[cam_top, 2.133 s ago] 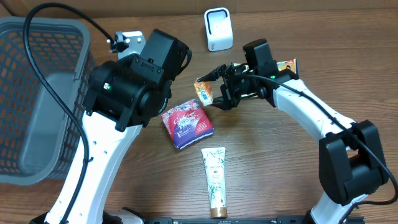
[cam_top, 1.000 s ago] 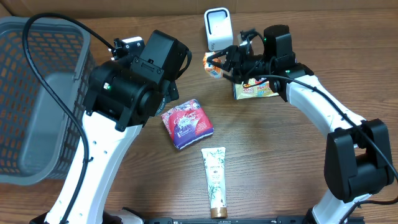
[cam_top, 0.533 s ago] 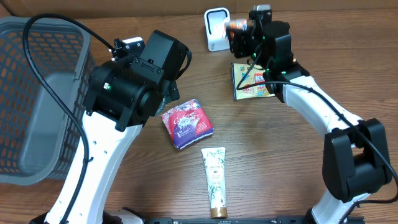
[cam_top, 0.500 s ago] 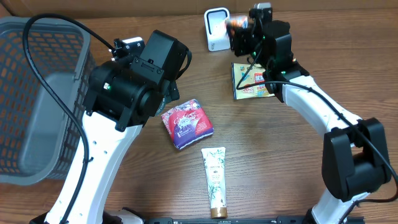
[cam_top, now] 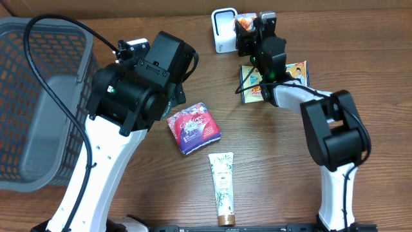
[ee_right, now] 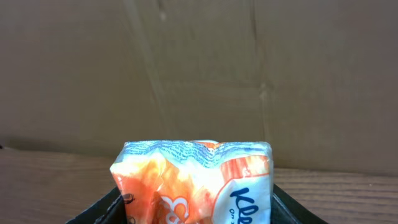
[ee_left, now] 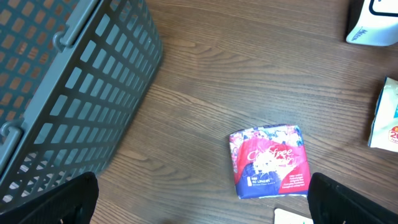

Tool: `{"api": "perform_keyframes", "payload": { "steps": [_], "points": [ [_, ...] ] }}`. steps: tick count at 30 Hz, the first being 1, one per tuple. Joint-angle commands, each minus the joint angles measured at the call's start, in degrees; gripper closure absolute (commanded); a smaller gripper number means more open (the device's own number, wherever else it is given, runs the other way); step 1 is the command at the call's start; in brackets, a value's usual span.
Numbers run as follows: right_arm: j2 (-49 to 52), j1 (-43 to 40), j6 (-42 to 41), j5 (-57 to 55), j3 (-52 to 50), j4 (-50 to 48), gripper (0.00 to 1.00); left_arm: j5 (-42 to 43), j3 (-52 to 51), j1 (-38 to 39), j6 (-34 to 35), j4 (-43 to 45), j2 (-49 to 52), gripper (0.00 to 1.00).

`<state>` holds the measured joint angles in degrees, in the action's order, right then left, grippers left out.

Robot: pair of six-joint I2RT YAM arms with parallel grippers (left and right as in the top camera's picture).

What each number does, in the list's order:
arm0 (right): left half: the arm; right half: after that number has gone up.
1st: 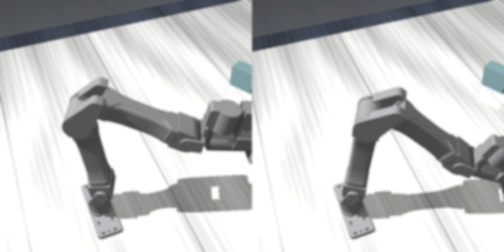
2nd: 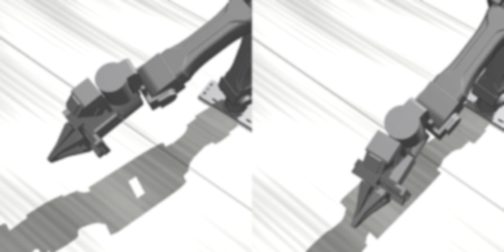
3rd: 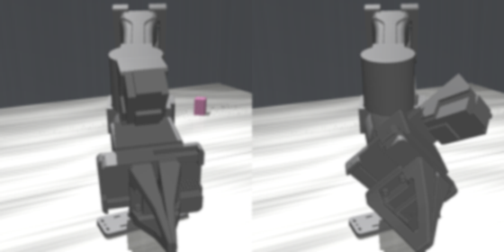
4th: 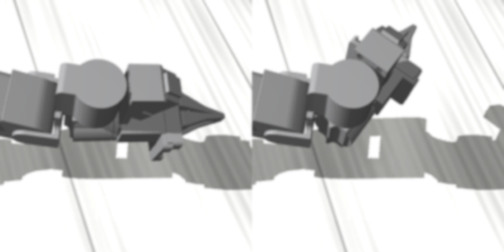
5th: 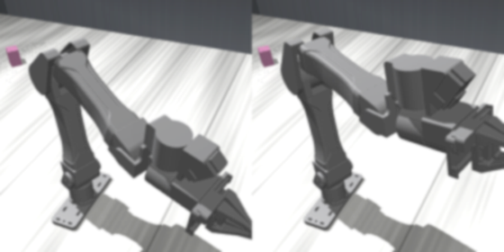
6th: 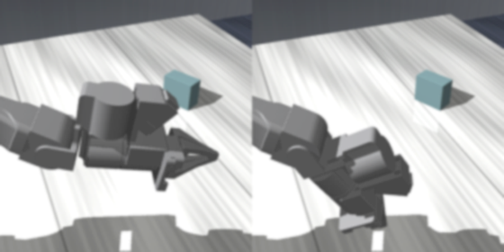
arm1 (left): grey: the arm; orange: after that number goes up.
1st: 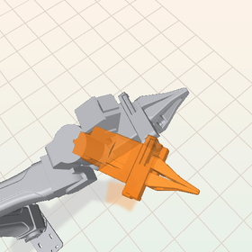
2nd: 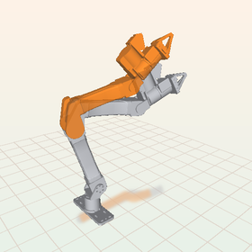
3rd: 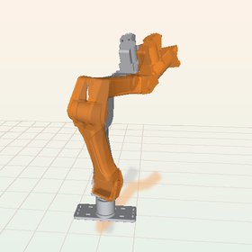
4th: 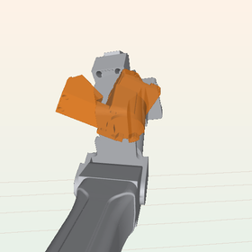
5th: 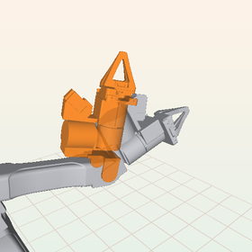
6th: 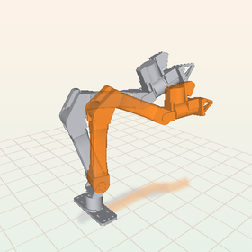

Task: Scan the item barcode
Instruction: 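Carry the Kleenex pack with the right gripper to the white scanner, then hold the Kleenex pack in front of the scanner window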

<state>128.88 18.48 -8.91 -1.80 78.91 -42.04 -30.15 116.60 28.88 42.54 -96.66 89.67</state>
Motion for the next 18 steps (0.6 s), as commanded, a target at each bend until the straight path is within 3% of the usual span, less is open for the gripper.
{"api": "perform_keyframes", "payload": {
  "steps": [1,10,18],
  "points": [
    [3.93,0.94,0.46,-1.01,7.5,1.33,0.45,0.02,0.02,0.28,1.2,-0.13,0.02,0.0],
    [11.87,5.27,10.93,-0.85,18.53,5.9,0.47,0.02,0.02,0.28,1.2,-0.13,0.02,0.0],
    [16.04,5.18,13.81,-3.08,20.61,5.38,0.46,0.02,0.02,0.28,1.2,-0.13,0.02,0.0]
  ]
}}
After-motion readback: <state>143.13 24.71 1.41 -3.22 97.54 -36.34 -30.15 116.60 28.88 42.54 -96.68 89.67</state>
